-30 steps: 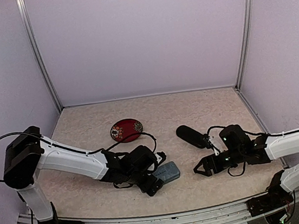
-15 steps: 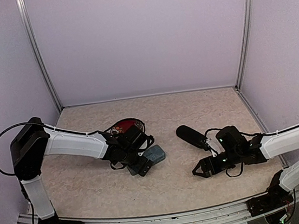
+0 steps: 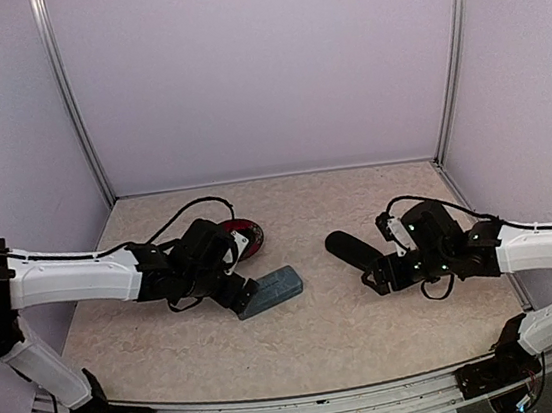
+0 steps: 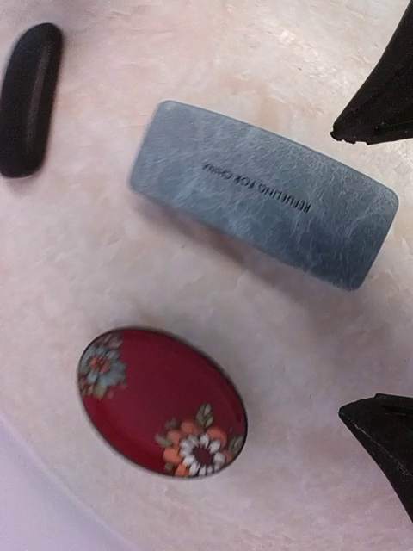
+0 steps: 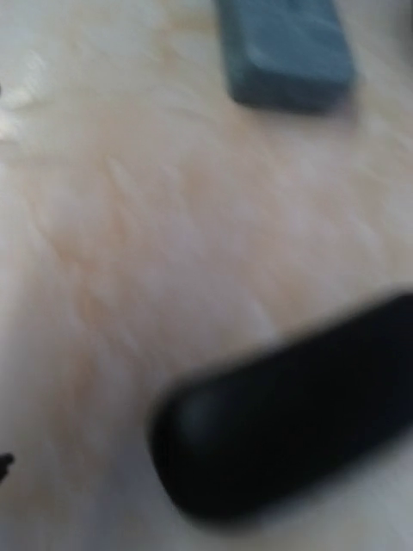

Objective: Organize the sunglasses
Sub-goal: Move the case with sunglasses to the center of the board, then reset both arms

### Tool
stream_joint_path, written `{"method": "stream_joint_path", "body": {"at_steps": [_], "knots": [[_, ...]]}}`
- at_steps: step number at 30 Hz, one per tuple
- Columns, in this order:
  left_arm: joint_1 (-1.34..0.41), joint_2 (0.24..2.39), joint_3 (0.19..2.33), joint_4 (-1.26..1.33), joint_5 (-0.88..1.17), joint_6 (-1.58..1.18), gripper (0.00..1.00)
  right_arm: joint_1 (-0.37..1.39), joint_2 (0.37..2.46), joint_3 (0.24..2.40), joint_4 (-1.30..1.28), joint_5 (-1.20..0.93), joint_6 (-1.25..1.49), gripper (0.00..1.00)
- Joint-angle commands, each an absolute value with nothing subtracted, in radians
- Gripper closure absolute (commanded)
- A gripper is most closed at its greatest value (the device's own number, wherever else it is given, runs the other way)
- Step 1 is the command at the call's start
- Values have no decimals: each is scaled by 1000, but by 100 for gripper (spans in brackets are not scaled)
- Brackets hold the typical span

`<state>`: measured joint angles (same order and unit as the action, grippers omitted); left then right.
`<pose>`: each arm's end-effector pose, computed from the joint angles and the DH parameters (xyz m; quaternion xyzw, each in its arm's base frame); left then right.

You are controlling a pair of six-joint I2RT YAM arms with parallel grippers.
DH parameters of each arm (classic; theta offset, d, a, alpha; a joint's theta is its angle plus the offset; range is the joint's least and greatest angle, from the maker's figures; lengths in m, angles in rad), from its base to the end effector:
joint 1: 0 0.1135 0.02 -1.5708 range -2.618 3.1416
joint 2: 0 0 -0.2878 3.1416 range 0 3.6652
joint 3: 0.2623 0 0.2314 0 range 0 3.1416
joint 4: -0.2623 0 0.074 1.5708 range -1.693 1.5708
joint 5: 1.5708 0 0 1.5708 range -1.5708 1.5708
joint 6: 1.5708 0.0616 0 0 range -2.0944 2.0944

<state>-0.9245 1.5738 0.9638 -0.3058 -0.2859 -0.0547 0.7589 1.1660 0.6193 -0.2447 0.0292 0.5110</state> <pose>0.2063 -0.2446 0.2169 0.3533 0.8693 -0.0307 0.3444 0.1638 0.1529 0.2167 -0.1088 0.9185 0.2144 0.3138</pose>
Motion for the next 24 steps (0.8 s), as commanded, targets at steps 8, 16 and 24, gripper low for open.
{"method": "stream_joint_path", "body": {"at_steps": [8,16,24], "knots": [[-715,1110,710,0,-581,-306,1,690,1124,795,-436,351,364,0],[-623,1003,586,156,-591,-332,1,592,1071,758,-287,388,320,0],[-617,986,583,142,-603,-295,1,539,941,756,-255,348,279,0]]}}
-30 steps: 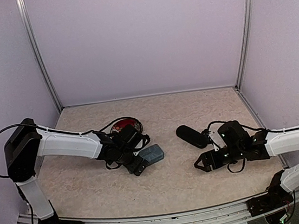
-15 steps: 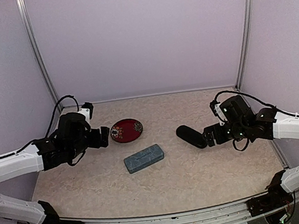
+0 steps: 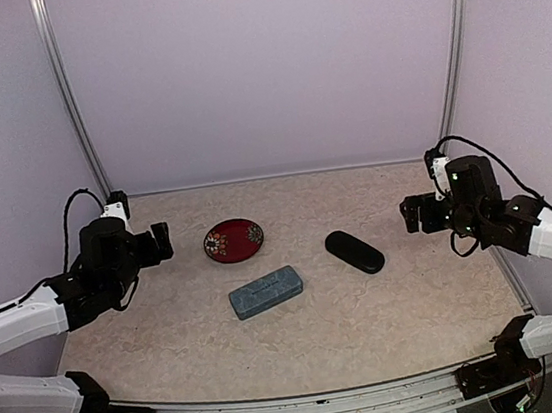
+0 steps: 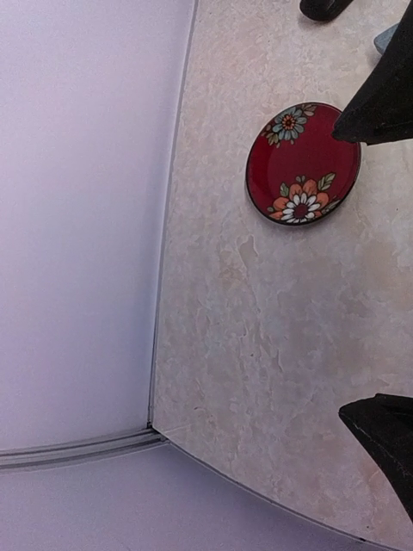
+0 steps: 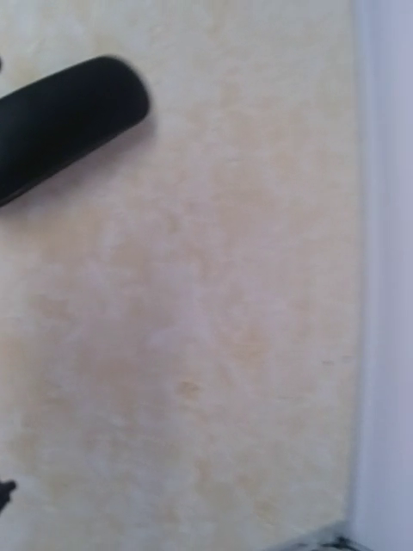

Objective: Organize the sunglasses
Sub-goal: Reset both arms

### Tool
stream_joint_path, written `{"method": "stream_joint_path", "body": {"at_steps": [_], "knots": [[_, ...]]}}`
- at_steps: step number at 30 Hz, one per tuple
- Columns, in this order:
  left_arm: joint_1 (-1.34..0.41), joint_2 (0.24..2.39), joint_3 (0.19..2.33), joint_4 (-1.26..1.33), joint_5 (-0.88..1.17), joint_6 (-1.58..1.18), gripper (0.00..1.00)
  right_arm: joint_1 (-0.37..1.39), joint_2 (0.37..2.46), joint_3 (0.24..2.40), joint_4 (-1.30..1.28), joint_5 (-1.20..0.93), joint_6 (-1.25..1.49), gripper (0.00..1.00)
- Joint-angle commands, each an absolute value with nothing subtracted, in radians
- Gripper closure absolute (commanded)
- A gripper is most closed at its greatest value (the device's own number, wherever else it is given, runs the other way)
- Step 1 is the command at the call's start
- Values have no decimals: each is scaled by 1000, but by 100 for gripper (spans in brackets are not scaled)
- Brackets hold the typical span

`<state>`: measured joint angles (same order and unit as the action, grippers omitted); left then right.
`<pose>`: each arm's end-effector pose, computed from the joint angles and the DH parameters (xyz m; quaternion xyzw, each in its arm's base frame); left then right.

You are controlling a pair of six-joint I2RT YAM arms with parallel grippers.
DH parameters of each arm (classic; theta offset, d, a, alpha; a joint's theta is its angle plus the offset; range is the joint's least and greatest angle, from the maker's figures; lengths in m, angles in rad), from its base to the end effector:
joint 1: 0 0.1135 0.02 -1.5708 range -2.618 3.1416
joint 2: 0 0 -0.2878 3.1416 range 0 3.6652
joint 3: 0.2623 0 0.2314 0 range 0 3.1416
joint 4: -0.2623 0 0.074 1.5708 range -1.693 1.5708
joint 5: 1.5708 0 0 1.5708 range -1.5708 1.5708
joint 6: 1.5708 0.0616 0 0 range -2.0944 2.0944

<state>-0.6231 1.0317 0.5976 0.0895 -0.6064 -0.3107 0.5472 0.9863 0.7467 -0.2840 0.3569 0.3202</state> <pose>0.1971 -0.0984 0.2788 -0.0483 0.7978 -0.0291 0.6003 0.1876 0.0891 0.2929 -0.0083 0.8568 0.0673 0.5111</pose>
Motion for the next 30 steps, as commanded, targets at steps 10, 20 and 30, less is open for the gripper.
{"method": "stream_joint_path", "body": {"at_steps": [10,20,30], "knots": [[-617,761,505,106,-547,-292,1,540,860,706,-253,322,251,0],[-621,736,509,82,-584,-286,1,540,830,694,-250,321,239,0],[-659,748,511,76,-634,-272,1,540,796,686,-253,310,232,0]]}}
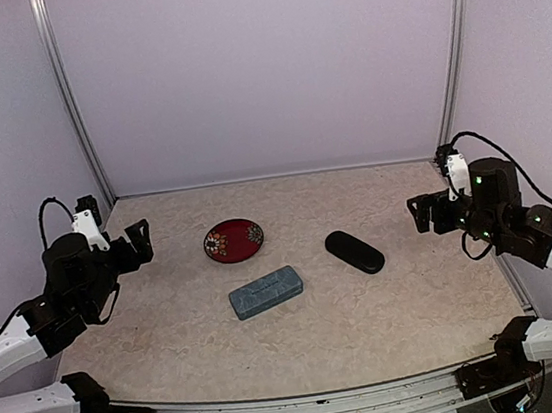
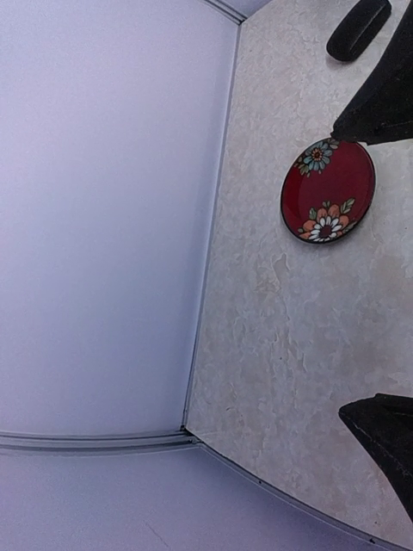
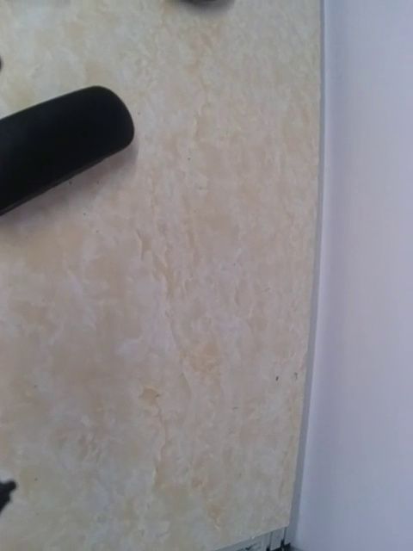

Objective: Organize the sunglasses
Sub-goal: Reset both arms

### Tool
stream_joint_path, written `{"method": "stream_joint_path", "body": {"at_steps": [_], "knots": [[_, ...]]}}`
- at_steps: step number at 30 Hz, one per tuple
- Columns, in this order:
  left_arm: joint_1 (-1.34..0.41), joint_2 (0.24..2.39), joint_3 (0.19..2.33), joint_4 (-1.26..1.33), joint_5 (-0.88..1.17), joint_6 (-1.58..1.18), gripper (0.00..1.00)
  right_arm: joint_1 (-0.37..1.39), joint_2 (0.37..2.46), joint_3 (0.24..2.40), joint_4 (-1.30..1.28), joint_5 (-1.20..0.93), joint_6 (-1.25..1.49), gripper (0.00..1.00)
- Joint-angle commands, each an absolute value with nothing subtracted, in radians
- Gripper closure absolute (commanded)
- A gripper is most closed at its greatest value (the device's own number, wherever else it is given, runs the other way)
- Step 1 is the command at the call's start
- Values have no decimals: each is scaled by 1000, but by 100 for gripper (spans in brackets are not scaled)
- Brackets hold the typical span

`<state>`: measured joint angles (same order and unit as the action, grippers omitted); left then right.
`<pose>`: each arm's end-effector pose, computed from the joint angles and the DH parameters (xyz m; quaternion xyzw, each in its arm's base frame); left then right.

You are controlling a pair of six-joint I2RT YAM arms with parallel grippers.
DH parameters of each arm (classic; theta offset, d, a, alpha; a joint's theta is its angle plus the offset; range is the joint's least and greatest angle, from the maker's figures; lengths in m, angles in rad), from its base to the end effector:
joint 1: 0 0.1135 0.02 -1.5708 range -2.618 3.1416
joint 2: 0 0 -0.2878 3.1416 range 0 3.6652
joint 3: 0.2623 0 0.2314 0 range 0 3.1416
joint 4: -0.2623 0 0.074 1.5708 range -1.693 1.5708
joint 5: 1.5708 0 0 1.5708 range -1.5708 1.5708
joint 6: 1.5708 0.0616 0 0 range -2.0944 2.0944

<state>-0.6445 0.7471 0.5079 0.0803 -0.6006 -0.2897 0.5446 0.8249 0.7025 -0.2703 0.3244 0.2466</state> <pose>0.1516 -0.0704 0.2947 -0.0606 0.7494 -0.0781 0.6547 0.1608 0.0745 0.3065 -0.0331 0.8248 0.0874 0.5577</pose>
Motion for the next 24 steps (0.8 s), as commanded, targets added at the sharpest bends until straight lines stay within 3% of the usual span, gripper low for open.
{"method": "stream_joint_path", "body": {"at_steps": [1,24], "knots": [[-660,750,510,76,-636,-273,1,540,791,682,-250,309,230,0],[-701,775,512,71,-689,-267,1,540,794,662,-229,294,222,0]]}}
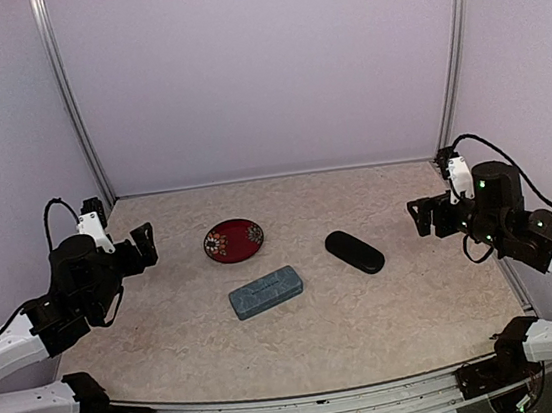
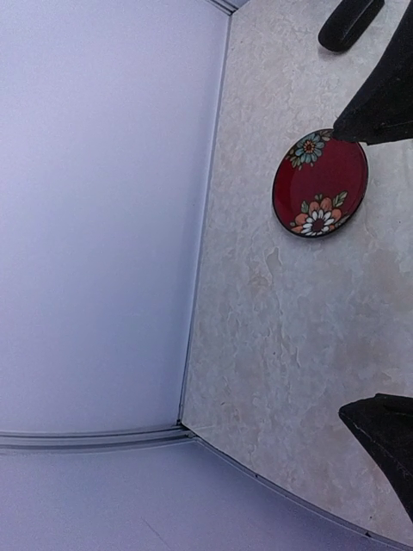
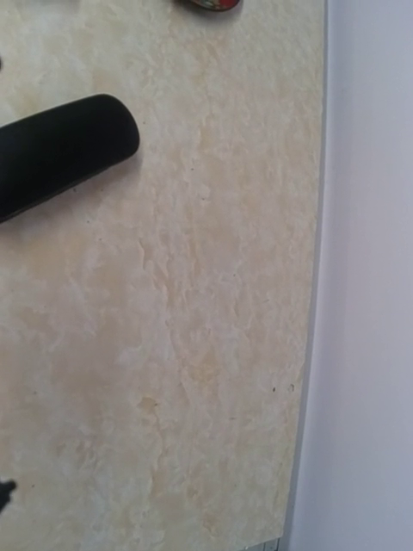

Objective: Organize the sunglasses
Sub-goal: Reset both arms

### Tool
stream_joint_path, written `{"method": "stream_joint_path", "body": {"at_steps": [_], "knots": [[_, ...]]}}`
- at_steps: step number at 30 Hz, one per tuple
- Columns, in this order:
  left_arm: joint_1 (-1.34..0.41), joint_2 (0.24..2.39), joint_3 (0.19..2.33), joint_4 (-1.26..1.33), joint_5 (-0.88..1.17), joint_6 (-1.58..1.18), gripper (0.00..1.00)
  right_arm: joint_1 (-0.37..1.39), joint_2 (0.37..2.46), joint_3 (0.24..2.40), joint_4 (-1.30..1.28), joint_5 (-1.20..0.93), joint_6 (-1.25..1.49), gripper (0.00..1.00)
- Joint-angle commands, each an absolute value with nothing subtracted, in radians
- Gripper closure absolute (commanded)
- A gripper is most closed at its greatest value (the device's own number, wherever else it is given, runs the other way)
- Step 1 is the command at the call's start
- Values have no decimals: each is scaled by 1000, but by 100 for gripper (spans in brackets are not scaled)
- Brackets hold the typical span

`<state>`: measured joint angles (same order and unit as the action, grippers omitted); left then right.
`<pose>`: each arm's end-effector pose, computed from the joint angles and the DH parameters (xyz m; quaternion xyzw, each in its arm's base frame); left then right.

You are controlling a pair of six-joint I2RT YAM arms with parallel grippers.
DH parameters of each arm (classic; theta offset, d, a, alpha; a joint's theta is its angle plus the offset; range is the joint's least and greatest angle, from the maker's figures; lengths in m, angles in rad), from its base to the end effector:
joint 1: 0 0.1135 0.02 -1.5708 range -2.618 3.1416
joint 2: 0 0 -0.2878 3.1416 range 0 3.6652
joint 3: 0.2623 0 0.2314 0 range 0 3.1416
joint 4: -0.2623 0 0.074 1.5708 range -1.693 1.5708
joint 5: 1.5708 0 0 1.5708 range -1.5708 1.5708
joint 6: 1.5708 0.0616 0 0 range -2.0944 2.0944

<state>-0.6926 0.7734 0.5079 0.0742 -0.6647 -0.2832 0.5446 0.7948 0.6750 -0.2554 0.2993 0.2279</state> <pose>0.1518 -0.0766 0.2905 -0.0550 0.7562 -0.0597 0.6493 0.1557 0.0731 0.3031 -0.0460 0.8203 0.0955 0.5620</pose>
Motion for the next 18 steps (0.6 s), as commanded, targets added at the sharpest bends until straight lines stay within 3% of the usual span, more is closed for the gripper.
{"method": "stream_joint_path", "body": {"at_steps": [1,18], "knots": [[-702,775,512,71,-691,-268,1,540,796,661,-229,293,224,0],[-712,776,511,71,-704,-260,1,540,810,666,-236,292,225,0]]}}
